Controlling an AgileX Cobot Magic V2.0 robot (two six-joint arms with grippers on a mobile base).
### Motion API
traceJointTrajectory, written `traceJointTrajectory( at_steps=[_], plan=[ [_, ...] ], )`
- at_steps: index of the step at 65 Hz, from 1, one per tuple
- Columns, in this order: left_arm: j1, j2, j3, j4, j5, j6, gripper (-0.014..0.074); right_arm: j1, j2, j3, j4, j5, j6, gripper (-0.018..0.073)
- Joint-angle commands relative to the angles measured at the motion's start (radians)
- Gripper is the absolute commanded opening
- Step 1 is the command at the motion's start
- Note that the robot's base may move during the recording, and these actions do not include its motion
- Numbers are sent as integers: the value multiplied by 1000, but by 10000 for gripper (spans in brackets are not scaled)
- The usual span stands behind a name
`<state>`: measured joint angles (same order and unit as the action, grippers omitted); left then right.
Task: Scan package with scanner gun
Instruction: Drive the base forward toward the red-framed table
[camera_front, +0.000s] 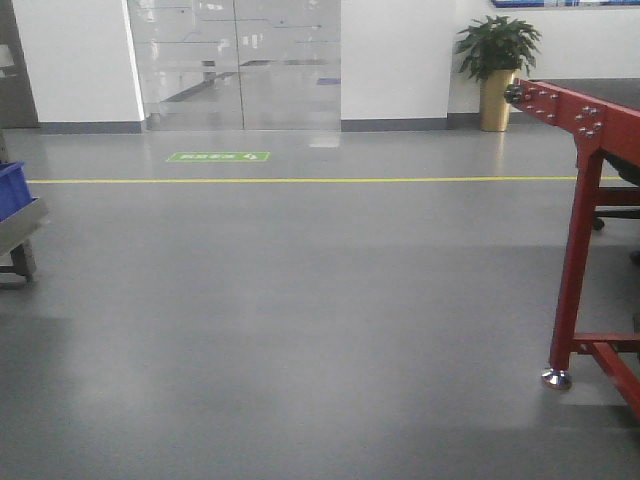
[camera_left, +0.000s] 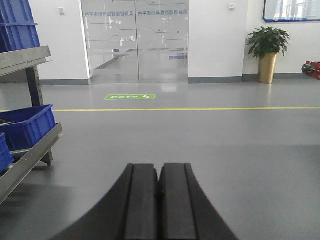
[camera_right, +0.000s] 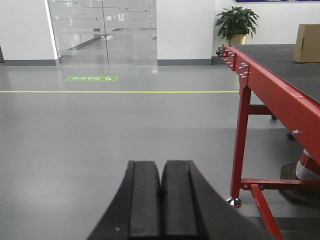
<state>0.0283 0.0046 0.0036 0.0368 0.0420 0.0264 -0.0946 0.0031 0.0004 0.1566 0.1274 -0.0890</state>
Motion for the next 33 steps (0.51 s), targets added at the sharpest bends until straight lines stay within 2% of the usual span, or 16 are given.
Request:
traceJointTrajectory(
  at_steps=[1,33],
  plan=[
    [0,-5,-4,-7,-16,-3,-111,-1,-3,0,-7,-23,0,-153],
    [0,-5,-4,-7,-16,-3,-111,-1,-3,0,-7,-23,0,-153]
  ],
)
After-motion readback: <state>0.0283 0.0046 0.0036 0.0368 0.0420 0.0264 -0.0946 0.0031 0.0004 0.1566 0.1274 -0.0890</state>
